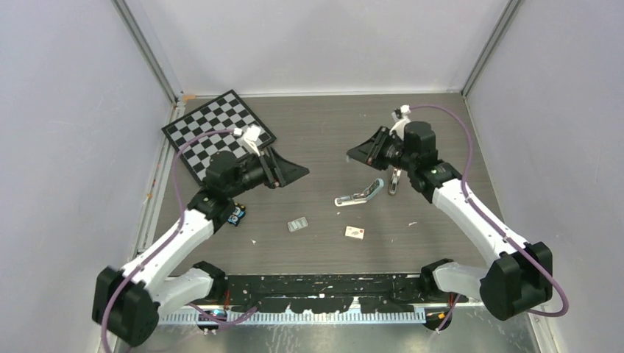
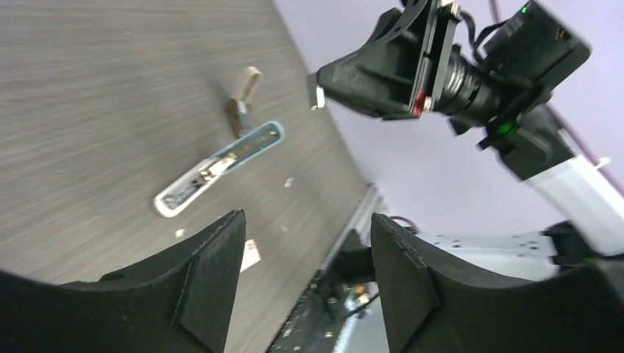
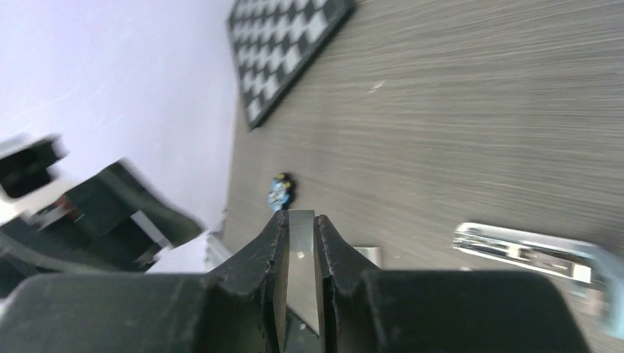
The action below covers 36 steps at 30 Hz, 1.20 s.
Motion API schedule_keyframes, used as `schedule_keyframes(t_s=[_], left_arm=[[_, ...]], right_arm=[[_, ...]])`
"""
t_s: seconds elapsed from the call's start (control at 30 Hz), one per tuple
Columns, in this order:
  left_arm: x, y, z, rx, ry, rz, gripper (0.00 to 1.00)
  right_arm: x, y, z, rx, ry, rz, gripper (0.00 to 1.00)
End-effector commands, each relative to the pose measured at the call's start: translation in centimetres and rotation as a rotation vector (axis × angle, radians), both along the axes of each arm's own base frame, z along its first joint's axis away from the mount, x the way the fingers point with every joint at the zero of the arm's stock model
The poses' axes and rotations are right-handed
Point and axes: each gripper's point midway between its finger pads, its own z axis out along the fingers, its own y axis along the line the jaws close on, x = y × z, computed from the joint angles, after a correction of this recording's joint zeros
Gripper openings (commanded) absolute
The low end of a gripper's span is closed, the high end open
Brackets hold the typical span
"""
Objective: Load the staples into the stapler
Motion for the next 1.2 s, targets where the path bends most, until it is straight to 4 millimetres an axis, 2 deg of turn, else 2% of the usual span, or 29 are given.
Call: schedule_keyframes(t_s=[0.0,0.1,0.27,0.6,1.17], left_arm=[[-0.2,-3.2,4.7,-0.284,-0.005,-0.181,0.63],[0.3,-4.3,4.8,-0.328,-0.005,-0.224,0.62],[0.9,-5.4,4.0,-0.337,-0.009,-0.235,0.60],[1.2,-5.0,3.6,-0.349,-0.051,-0.202,0.47],[1.4,-5.3,3.1,-0.390,-0.024,-0.217,0.48]], right_arm=[[-2.0,4.6,6.6,0.260,-0.156,0.137,0.21],[-3.3,6.5,7.0,0.310,-0.161,0.188,0.21],[-4.2,7.8,7.0,0.329,-0.156,0.224,0.21],[-4.8,8.4,7.0,0.339,-0.150,0.242,0.22],[-5.1,9.2,6.7,0.371,-0.143,0.274,0.22]])
